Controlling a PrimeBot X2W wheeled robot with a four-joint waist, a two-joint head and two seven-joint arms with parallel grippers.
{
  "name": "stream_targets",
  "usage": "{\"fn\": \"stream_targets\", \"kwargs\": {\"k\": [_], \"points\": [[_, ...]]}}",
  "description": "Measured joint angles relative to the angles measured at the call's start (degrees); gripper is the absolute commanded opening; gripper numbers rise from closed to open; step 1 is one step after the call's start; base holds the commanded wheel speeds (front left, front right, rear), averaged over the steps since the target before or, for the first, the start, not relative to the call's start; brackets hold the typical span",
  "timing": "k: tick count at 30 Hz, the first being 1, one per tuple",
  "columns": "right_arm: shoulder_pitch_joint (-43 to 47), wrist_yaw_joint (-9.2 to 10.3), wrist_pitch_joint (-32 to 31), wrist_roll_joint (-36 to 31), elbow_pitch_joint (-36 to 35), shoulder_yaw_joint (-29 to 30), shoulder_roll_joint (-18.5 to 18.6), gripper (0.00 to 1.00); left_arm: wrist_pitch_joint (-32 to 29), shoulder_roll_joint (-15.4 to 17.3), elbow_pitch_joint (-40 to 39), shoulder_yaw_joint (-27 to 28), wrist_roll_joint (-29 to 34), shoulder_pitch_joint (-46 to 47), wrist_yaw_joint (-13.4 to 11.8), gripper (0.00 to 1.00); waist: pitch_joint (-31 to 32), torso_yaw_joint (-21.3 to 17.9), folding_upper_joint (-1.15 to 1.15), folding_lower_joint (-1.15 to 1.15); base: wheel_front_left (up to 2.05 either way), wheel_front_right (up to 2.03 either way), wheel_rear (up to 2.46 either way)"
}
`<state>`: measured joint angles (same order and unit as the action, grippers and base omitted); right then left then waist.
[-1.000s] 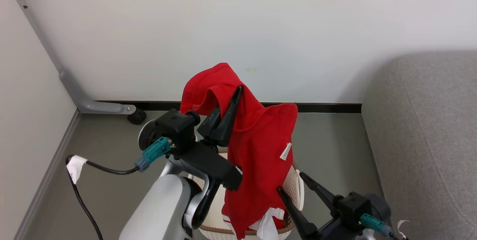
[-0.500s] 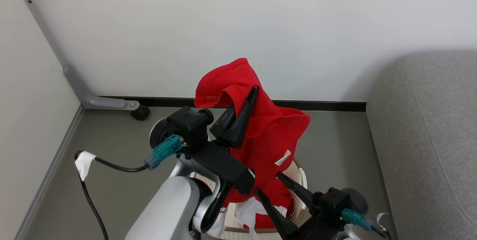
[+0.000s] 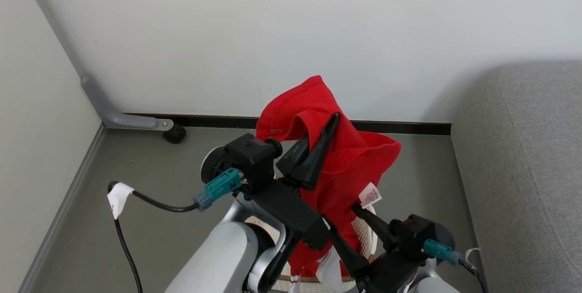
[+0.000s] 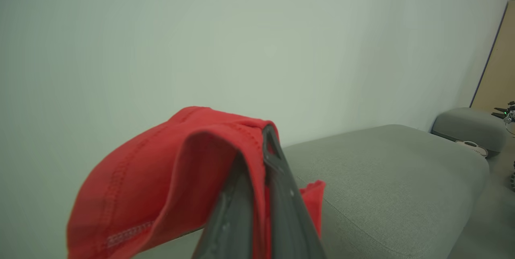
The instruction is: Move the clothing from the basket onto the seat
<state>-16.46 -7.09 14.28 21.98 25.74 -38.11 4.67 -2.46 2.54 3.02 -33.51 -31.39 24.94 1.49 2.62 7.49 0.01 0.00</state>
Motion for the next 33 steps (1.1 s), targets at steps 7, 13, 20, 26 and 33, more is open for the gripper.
{"fn": "stream_targets", "kwargs": {"k": [7, 13, 20, 26, 33], "points": [[-0.6, 0.0, 0.0, 1.3, 1.6, 0.9, -0.2, 0.0, -1.1, 0.0, -1.8, -1.7, -0.7, 0.0, -0.5, 0.0, 0.1, 0.3, 0.0, 0.0, 0.0, 0.0, 0.0], [-0.6, 0.0, 0.0, 2.8, 1.8, 1.6, -0.2, 0.0, -1.9, 0.0, -1.7, -0.6, -1.2, -0.6, -1.1, 0.0, 0.0, 0.5, 0.0, 0.0, 0.0, 0.0, 0.0], [-0.7, 0.0, 0.0, 3.2, 0.7, 2.5, 0.2, 0.0, -2.3, 0.4, -1.0, 0.6, -1.4, -1.2, -2.1, 0.0, -0.2, 0.1, 0.0, 0.0, 0.0, 0.0, 0.0], [-0.7, 0.0, 0.0, 3.4, -1.4, 3.5, 1.6, 0.0, -2.5, 1.9, 0.3, 2.5, -1.8, -3.5, -3.1, 0.11, -0.5, -0.7, 0.0, 0.0, 0.0, 0.0, 0.0], [-0.7, 0.0, 0.0, 4.6, -3.8, 5.8, 3.3, 0.0, -2.0, 2.9, 1.0, 2.8, -1.8, -6.1, -3.5, 1.0, -0.9, -2.5, 0.0, 0.0, 0.0, 0.0, 0.0]]}}
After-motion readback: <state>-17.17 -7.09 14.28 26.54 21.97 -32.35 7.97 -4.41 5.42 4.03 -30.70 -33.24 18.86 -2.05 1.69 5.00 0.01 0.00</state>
